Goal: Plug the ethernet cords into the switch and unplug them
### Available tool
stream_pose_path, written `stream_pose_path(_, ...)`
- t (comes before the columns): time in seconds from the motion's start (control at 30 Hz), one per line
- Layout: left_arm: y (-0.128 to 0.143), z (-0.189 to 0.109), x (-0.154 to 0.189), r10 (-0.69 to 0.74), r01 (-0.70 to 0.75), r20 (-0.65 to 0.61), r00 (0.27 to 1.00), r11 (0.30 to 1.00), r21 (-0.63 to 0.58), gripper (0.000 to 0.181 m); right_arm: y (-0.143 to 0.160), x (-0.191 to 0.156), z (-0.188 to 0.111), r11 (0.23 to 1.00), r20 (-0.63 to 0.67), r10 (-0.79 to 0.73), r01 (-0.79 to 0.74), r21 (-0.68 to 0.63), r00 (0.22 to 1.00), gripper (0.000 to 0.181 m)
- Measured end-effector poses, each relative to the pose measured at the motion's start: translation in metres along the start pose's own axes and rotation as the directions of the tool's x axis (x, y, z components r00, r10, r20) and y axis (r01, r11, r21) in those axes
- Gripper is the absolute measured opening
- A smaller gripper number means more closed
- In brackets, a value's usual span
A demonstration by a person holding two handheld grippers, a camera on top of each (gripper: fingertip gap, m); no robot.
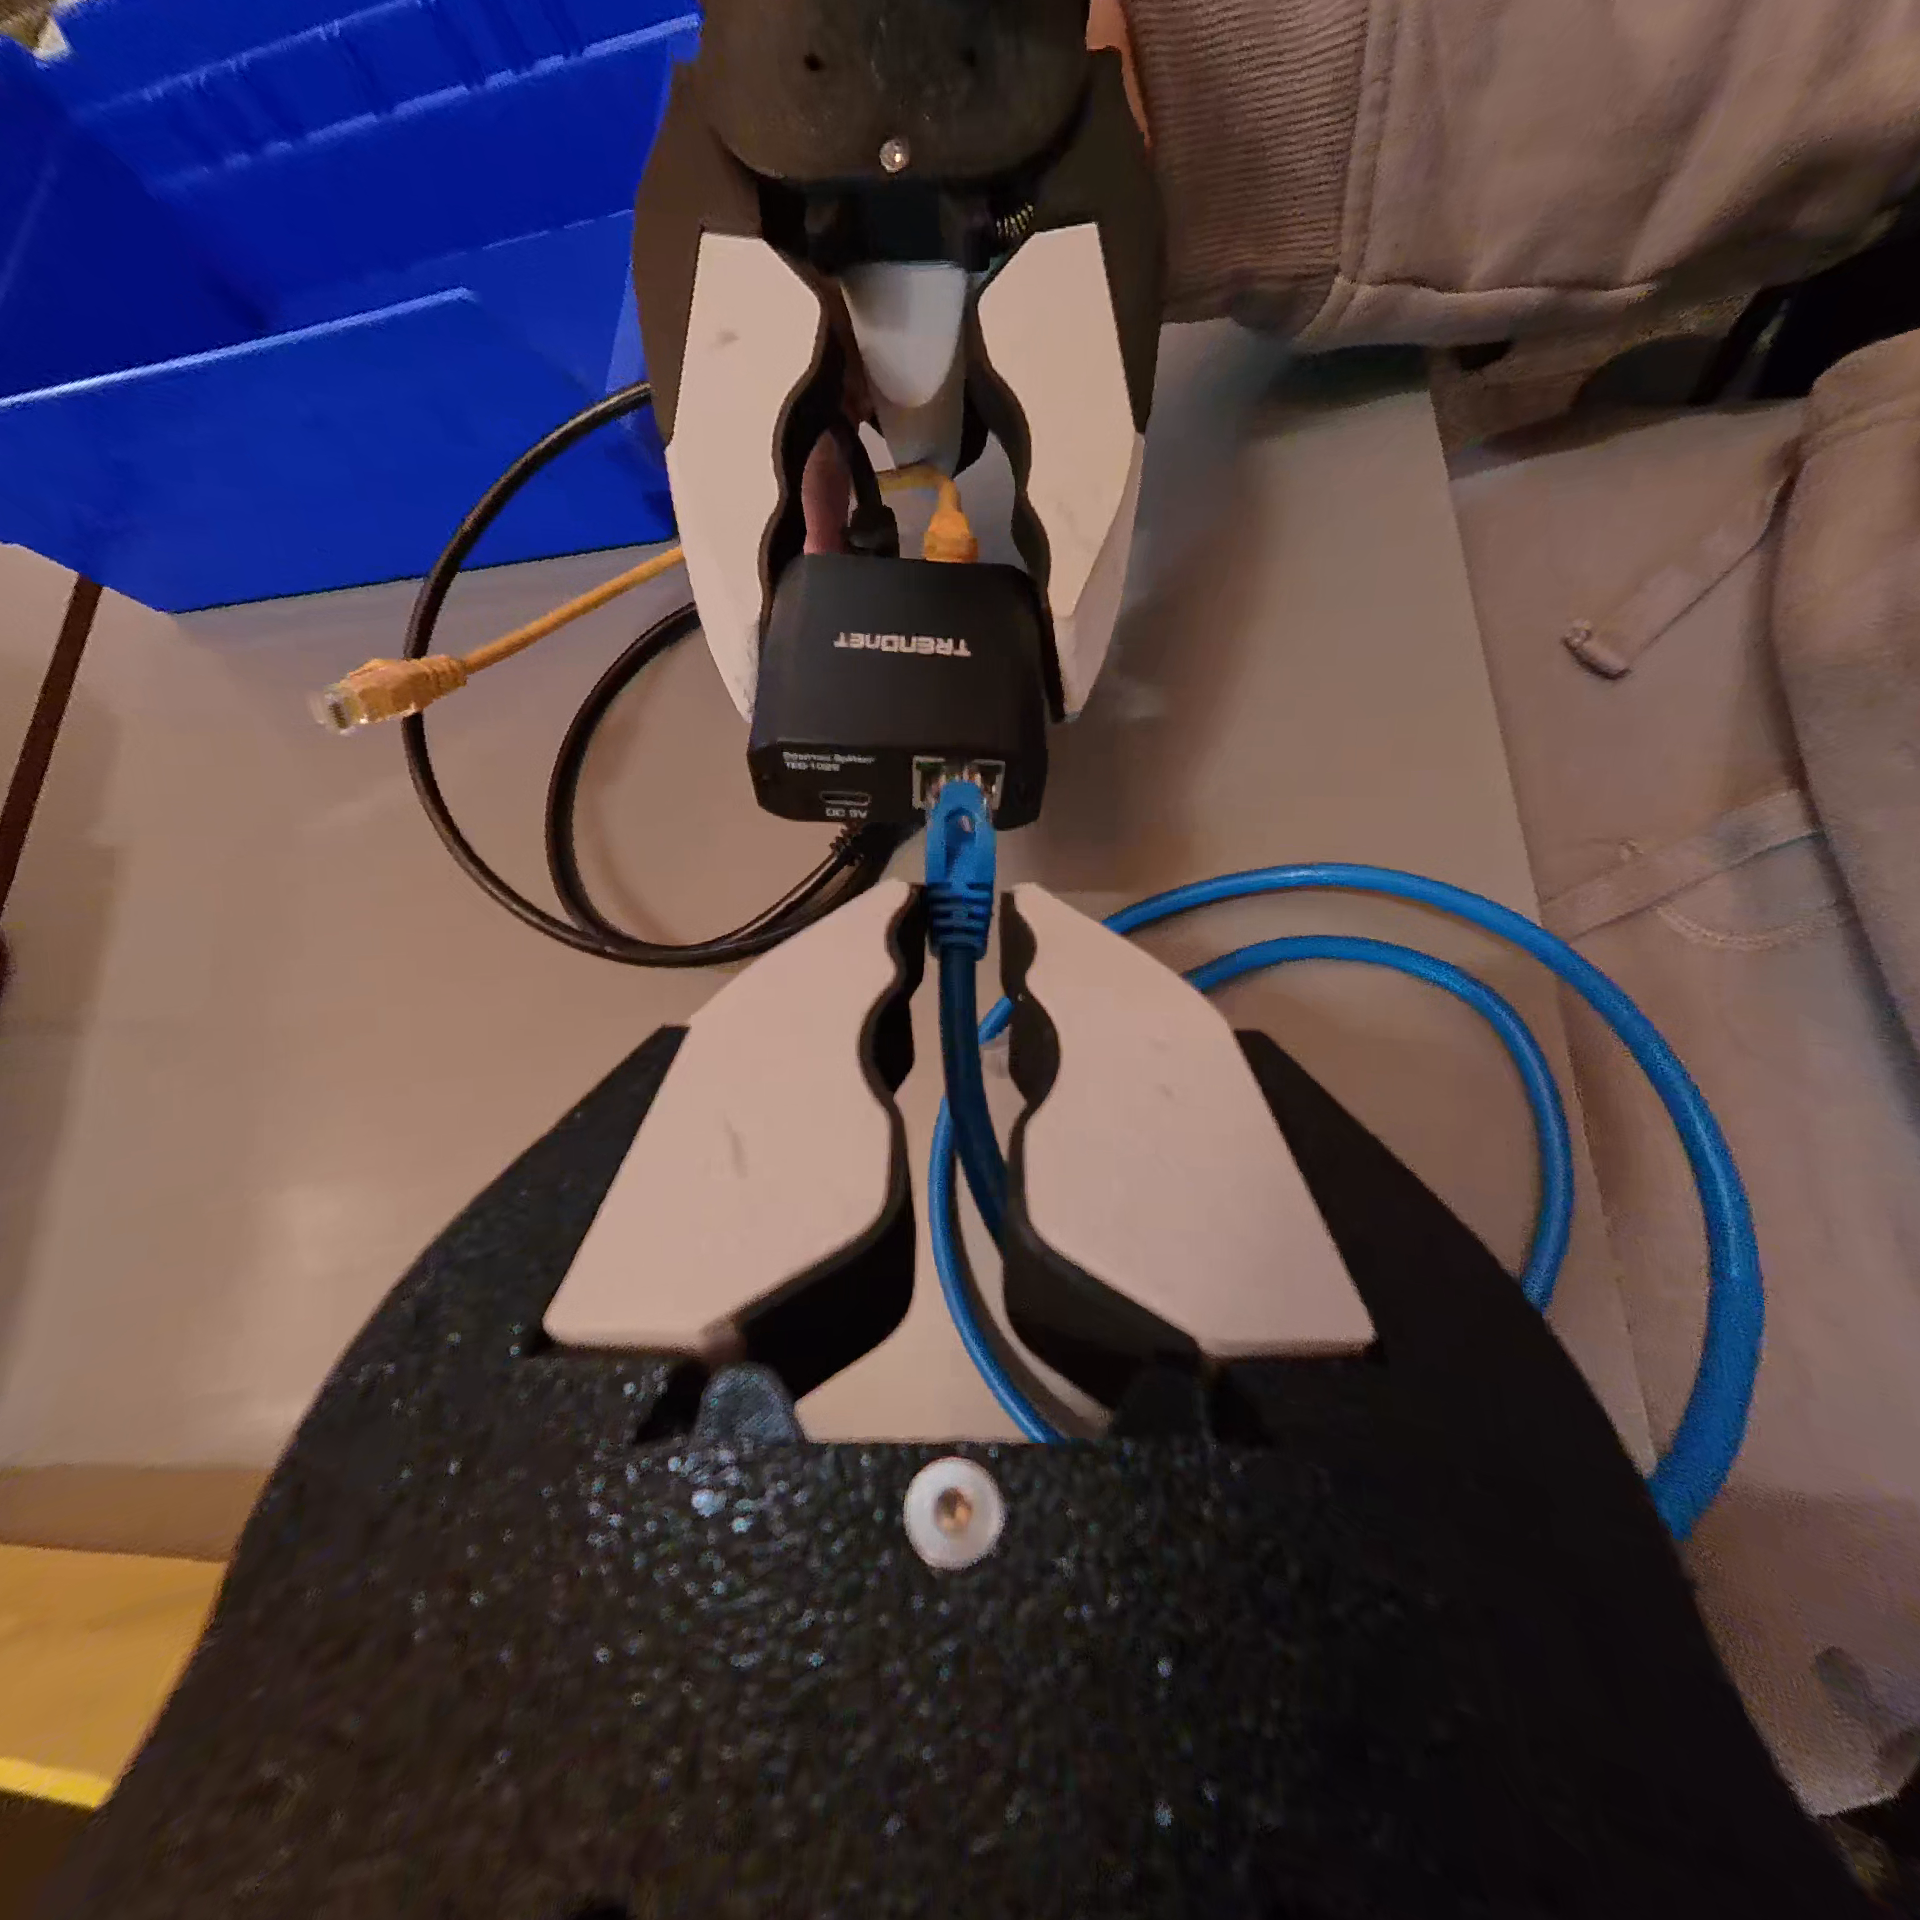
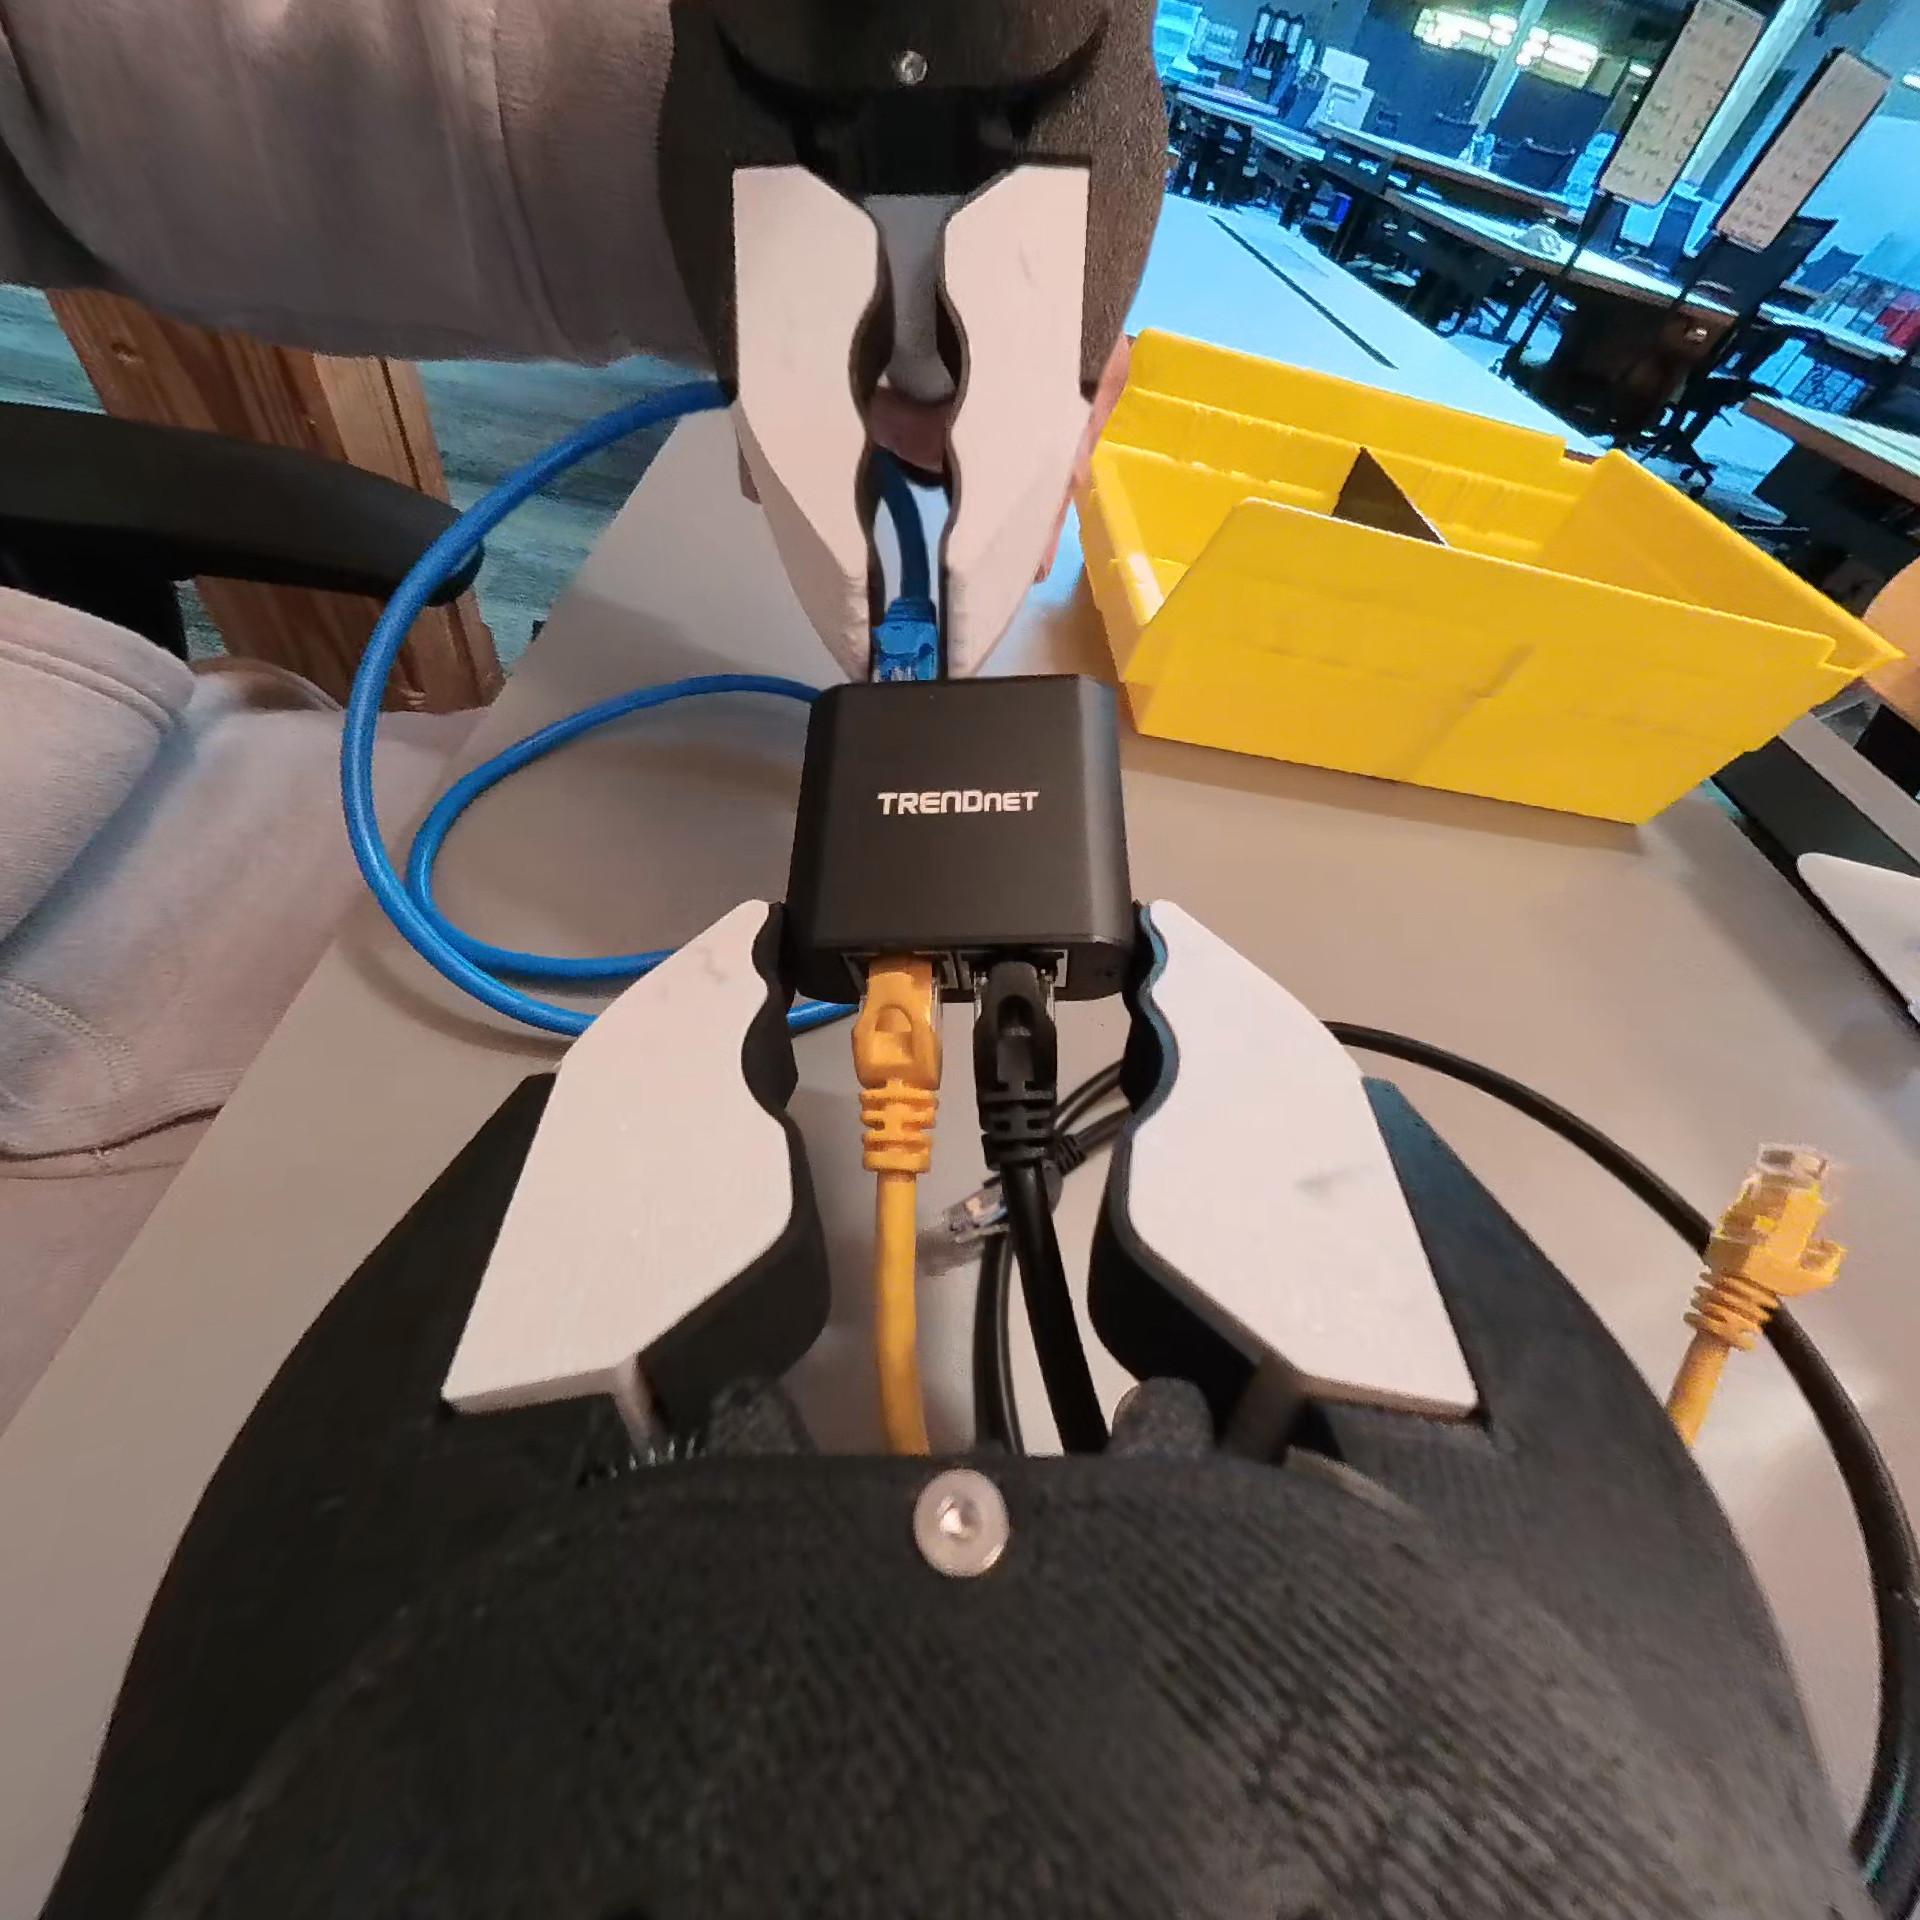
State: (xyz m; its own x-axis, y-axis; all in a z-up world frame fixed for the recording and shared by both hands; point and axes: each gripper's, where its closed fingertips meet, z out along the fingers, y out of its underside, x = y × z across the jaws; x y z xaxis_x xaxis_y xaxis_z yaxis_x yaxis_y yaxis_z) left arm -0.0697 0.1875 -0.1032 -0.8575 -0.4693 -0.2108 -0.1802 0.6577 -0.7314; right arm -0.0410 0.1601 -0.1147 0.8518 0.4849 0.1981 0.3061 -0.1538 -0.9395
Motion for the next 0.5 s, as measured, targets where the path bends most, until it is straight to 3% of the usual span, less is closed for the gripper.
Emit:
stream_pose_path(0.13, -0.003, 0.001, -0.002, 0.026, -0.026, 0.033, 0.999, 1.0, -0.009, 0.011, 0.005, -0.001, 0.001, 0.999, 0.013, 0.019, -0.019, -0.026, 1.0, 0.062)
stream_pose_path(0.23, 0.002, 0.003, 0.0, 0.091, -0.085, 0.048, 0.995, 0.99, -0.115, 0.011, 0.016, -0.003, 0.01, 0.998, 0.014, 0.027, -0.026, -0.061, 1.0, 0.062)
stream_pose_path(0.33, 0.002, 0.002, 0.001, 0.108, -0.098, 0.063, 0.992, 0.983, -0.153, 0.011, 0.012, -0.003, 0.01, 0.999, 0.019, 0.043, -0.042, -0.013, 0.999, 0.062)
stream_pose_path(0.5, 0.011, 0.006, 0.004, 0.13, -0.112, 0.062, 0.99, 0.965, -0.236, 0.01, 0.015, -0.002, 0.015, 0.997, 0.006, 0.019, -0.018, -0.069, 1.0, 0.062)
